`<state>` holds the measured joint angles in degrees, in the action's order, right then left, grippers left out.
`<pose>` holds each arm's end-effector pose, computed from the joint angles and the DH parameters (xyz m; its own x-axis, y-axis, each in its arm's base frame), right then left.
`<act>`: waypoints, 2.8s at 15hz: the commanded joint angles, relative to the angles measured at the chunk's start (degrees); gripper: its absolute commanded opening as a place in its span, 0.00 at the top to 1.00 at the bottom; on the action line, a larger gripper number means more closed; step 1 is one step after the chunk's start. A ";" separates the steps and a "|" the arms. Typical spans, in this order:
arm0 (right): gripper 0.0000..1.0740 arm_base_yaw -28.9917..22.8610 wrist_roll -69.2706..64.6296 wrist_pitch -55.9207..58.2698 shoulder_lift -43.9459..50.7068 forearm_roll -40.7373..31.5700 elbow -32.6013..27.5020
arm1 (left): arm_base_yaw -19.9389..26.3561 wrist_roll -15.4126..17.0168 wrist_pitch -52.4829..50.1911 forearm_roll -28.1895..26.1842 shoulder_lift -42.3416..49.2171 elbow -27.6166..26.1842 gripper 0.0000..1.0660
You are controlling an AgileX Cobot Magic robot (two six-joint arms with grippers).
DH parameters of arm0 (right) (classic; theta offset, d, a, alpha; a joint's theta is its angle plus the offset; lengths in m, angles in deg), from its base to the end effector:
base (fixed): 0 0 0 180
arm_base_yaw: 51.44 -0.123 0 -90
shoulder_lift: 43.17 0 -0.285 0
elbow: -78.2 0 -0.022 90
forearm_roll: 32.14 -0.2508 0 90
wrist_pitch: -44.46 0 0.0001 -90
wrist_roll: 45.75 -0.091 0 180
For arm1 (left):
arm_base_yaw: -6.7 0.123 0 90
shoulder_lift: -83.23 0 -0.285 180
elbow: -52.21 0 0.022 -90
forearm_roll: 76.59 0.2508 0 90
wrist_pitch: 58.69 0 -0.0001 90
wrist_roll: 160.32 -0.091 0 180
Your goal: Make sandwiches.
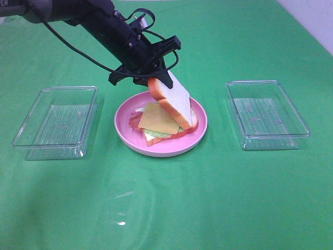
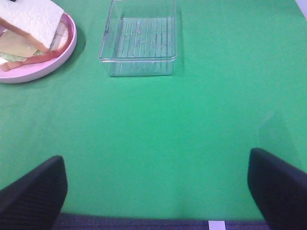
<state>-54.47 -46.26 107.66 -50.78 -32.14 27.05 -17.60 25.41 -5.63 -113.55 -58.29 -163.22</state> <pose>-0.0023 -0.0001 0.2614 -0.5290 -0.0191 -0.8484 -0.0482 0.9988 0.0076 0.4436 -0.2483 0.1809 -0.9827 -0.0383 -0.1810 0.0792 0.7970 -0.5988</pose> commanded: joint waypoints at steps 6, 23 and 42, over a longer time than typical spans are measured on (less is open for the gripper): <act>0.09 0.29 0.52 0.06 1.83 0.00 0.11 | -0.29 1.78 3.61 7.16 1.20 -0.06 0.04; 0.09 0.29 0.52 0.06 1.83 0.00 0.11 | 16.44 0.46 22.46 39.82 42.74 26.59 0.04; 0.09 0.29 0.52 -0.06 1.72 0.00 0.11 | 23.95 -4.53 13.18 38.50 134.65 80.90 0.04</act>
<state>-54.47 -46.26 107.66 -50.78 -32.14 27.05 6.12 21.34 8.52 -74.53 75.67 -82.43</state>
